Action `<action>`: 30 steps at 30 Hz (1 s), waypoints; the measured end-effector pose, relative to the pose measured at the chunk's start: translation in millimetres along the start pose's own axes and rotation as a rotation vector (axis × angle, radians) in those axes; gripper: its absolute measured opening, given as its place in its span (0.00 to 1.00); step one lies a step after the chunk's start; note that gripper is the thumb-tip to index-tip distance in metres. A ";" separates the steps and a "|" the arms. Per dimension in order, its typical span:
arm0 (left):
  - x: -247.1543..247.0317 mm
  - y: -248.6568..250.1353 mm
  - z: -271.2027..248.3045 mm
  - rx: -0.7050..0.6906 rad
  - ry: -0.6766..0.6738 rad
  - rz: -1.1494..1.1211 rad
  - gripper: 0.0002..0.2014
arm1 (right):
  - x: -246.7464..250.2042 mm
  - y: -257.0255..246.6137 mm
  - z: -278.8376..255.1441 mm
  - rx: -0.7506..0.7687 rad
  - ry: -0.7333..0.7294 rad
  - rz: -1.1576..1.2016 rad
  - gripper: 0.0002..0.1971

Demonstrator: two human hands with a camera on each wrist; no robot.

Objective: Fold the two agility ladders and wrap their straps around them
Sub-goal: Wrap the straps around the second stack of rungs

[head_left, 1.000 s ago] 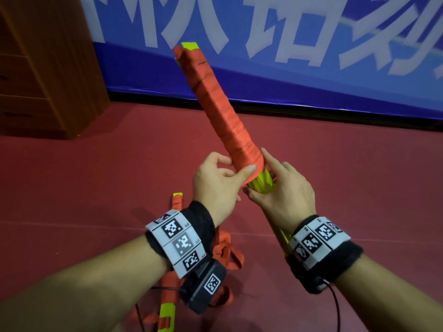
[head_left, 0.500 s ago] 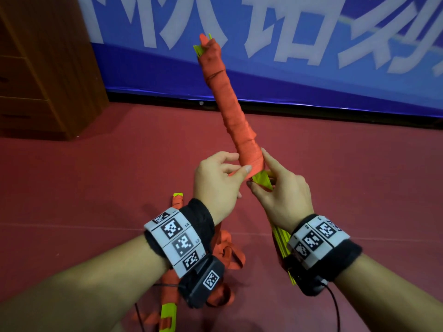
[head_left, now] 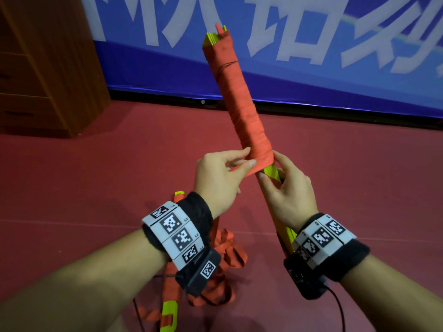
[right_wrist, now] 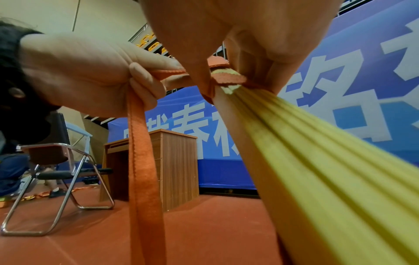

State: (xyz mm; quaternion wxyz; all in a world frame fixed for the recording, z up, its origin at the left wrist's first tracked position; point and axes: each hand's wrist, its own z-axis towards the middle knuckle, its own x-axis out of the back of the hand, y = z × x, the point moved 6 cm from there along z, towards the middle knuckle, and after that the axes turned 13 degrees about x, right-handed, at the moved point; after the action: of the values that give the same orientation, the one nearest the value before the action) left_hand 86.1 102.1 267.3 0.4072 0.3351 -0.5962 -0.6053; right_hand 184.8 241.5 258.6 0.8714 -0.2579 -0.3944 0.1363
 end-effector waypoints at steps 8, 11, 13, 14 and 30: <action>2.4 1.0 4.3 -0.028 0.033 -0.015 0.11 | -11.9 10.3 0.3 -0.045 0.074 0.290 0.20; 3.5 0.1 6.1 -0.016 0.067 -0.019 0.11 | -12.6 11.1 0.6 -0.075 0.080 0.369 0.21; 3.9 -1.3 7.8 0.009 0.073 -0.031 0.14 | -11.2 10.8 1.3 -0.084 0.076 0.405 0.23; 4.1 -2.3 8.3 0.026 0.073 -0.035 0.15 | -11.0 10.2 1.3 -0.087 0.072 0.424 0.23; -4.9 -13.2 2.7 0.146 -0.072 -0.110 0.20 | -11.4 -2.0 -0.8 -0.182 0.051 0.746 0.15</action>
State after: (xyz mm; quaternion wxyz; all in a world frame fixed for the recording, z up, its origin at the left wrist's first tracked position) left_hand 84.6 107.1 254.0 0.3264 0.3743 -0.6335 -0.5934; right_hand 178.0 234.5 252.2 0.7450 -0.4635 -0.2619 0.4019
